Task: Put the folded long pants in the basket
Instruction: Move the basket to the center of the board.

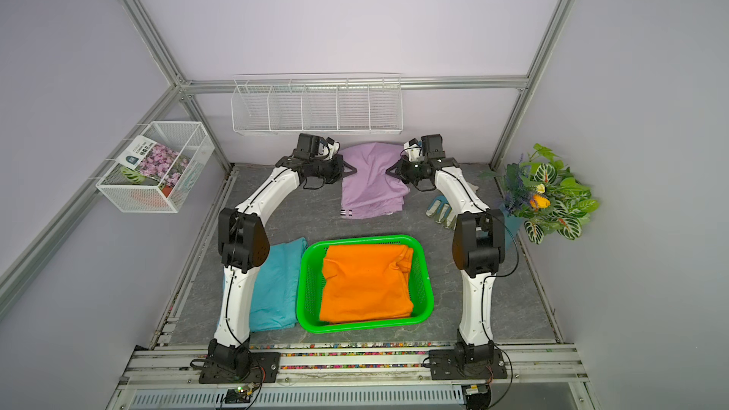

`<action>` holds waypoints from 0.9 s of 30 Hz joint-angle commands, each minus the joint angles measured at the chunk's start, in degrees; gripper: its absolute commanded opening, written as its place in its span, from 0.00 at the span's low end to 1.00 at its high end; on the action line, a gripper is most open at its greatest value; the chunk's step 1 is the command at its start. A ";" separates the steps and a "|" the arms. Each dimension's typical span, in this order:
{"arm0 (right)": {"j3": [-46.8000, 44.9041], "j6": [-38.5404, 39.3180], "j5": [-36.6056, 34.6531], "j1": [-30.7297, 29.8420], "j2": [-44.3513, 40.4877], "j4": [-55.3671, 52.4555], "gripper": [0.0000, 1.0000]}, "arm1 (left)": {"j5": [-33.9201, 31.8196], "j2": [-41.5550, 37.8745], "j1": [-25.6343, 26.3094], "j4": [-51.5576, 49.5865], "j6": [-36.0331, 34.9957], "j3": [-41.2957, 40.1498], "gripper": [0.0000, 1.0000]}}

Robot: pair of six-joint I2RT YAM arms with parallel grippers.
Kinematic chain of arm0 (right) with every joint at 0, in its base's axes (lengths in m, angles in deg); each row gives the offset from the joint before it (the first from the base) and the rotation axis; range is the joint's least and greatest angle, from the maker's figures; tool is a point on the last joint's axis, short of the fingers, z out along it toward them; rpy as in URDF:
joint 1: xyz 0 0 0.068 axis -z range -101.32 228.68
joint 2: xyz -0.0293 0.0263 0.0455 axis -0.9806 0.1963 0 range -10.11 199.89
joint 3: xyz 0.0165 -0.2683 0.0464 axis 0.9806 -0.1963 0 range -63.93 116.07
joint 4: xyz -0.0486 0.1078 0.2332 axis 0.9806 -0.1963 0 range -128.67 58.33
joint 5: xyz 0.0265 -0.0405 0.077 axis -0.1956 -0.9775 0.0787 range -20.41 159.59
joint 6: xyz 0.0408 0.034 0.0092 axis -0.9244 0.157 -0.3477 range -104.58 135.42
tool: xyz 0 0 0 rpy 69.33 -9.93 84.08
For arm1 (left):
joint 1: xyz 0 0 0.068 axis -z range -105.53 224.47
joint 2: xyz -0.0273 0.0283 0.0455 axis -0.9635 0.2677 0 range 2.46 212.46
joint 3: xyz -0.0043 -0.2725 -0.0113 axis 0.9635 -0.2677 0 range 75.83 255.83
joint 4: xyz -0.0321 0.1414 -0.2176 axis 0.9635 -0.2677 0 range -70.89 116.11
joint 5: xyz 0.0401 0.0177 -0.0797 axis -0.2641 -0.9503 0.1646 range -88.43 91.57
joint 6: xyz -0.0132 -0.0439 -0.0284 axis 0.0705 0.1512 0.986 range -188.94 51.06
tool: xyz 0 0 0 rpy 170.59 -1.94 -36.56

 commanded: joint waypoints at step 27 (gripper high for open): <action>-40.52 4.51 -16.54 -14.95 -45.62 -13.30 0.00 | -0.06 -45.29 6.76 -1.98 -1.63 -49.28 0.00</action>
